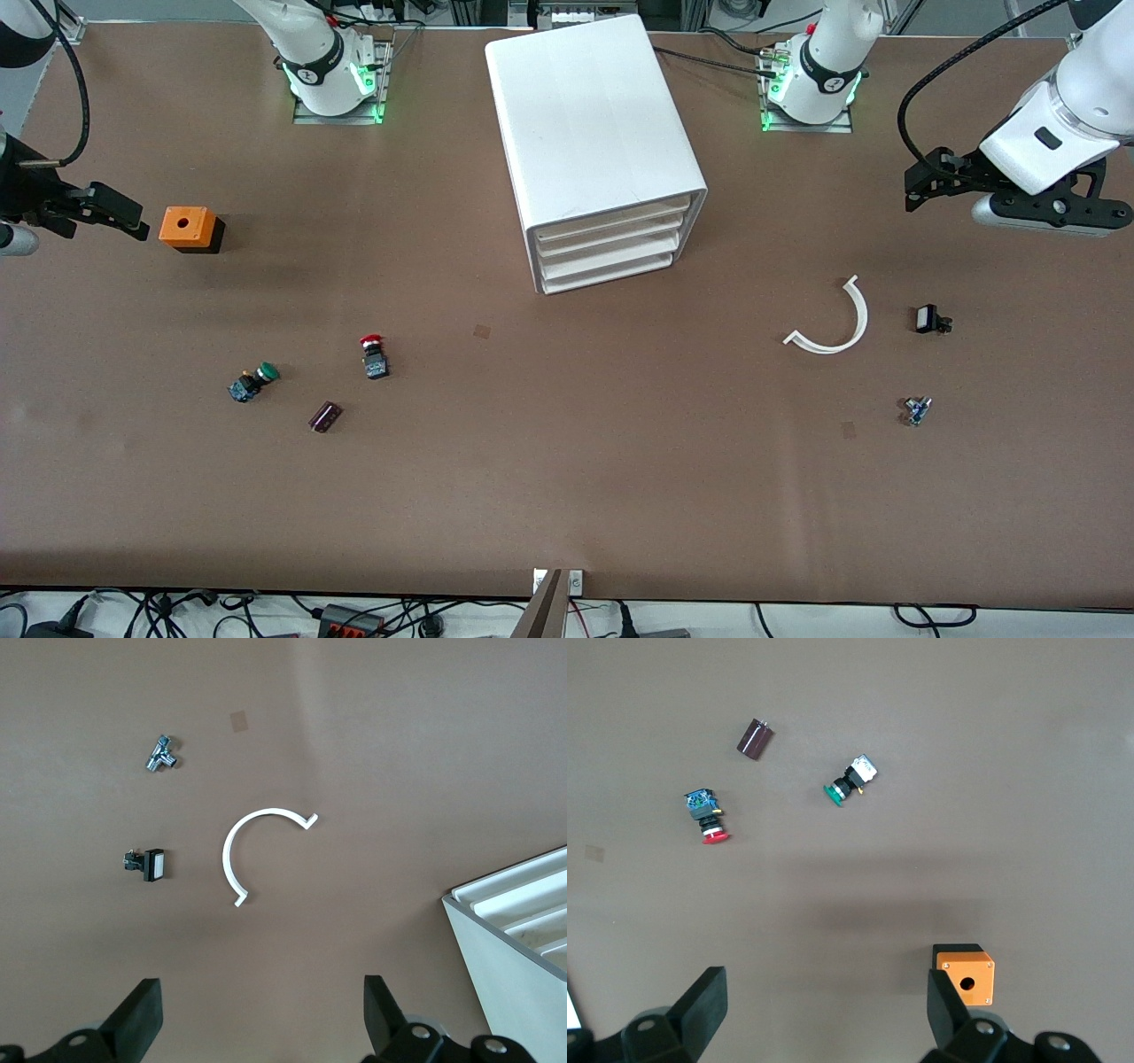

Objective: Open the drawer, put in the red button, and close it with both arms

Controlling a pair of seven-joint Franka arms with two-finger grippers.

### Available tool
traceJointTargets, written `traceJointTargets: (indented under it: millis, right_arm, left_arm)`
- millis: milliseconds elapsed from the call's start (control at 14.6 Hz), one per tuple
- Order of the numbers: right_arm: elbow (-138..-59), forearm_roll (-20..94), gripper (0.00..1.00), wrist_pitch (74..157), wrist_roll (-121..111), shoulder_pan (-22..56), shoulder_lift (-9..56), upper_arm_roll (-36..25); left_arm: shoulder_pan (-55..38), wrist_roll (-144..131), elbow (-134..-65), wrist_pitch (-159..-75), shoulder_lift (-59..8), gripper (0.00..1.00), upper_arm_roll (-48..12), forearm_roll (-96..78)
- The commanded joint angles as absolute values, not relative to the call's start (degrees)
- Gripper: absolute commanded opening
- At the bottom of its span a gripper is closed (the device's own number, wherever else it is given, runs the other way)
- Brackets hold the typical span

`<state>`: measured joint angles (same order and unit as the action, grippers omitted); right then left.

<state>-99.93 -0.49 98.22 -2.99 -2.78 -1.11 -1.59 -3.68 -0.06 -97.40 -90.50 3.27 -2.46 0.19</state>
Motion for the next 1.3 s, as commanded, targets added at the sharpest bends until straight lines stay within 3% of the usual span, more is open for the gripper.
traceJointTargets:
  millis: [0, 549, 961, 1236]
  right_arm:
    - [-101.07, -1.32, 1.00, 98.96, -2.81, -3.08, -1.93, -1.41]
    - [-101.07, -1.41, 1.00, 98.97, -2.72, -3.34, -1.58, -1.58]
    - [-98.36, -0.35, 1.00, 99.40, -2.20, -3.25, 1.05, -1.67]
    - [-97.39, -0.26, 1.00, 99.14, -2.02, -2.82, 5.52, -1.23]
  left_arm:
    - [-3.69, 0.09, -95.80, -89.30, 2.72, 1.00, -2.72, 0.62]
    - [-3.95, -1.23, -95.89, -89.21, 2.38, 1.00, -2.81, 0.62]
    - [-4.22, -0.79, -89.57, -75.60, -3.86, 1.00, -2.90, -0.43]
    - [-3.52, -0.18, -88.51, -69.27, -5.79, 1.00, -2.81, -11.14]
